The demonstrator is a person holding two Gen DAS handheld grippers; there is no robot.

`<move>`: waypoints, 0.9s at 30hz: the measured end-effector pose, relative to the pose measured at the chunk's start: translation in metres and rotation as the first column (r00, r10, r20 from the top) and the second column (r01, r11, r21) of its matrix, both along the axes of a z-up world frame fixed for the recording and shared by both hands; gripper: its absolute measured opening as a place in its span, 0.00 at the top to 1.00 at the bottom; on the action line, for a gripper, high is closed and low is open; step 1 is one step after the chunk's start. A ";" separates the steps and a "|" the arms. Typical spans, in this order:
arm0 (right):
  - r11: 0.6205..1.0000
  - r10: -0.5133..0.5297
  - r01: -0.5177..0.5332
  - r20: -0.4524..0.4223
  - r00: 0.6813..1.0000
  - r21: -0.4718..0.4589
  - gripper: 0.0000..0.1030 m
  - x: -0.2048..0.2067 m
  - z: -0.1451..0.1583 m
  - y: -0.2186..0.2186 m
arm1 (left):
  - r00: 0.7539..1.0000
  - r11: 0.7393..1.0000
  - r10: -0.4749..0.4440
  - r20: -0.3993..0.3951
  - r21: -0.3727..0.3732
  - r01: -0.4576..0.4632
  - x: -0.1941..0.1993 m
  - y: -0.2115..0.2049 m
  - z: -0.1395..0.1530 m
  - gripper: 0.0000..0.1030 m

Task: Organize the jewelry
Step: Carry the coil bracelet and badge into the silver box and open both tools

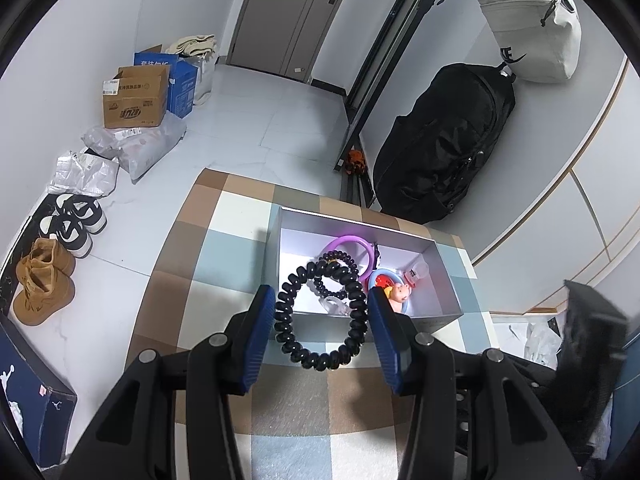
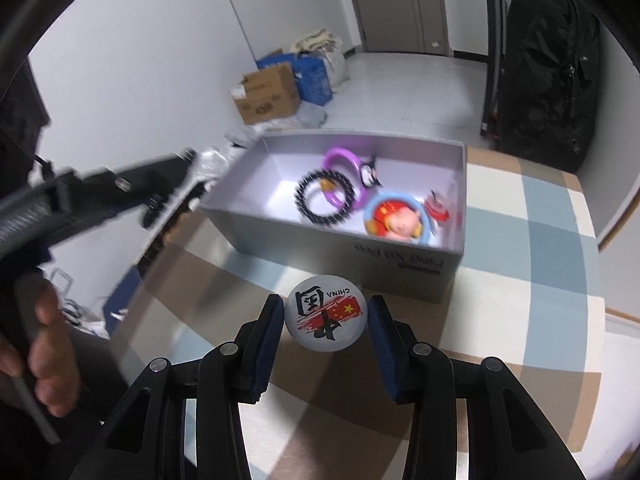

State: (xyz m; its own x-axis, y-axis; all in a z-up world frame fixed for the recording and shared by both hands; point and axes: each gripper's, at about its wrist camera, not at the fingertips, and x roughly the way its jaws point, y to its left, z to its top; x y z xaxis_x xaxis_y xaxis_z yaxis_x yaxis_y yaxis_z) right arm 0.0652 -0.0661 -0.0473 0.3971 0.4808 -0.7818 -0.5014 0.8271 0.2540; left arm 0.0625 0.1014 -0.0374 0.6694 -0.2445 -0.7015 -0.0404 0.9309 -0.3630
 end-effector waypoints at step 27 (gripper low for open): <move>0.966 -0.072 0.046 0.094 0.993 0.255 0.59 0.046 0.049 -0.026 | 0.999 0.999 -0.042 0.009 -0.029 0.043 0.045 -0.013 -0.008 0.59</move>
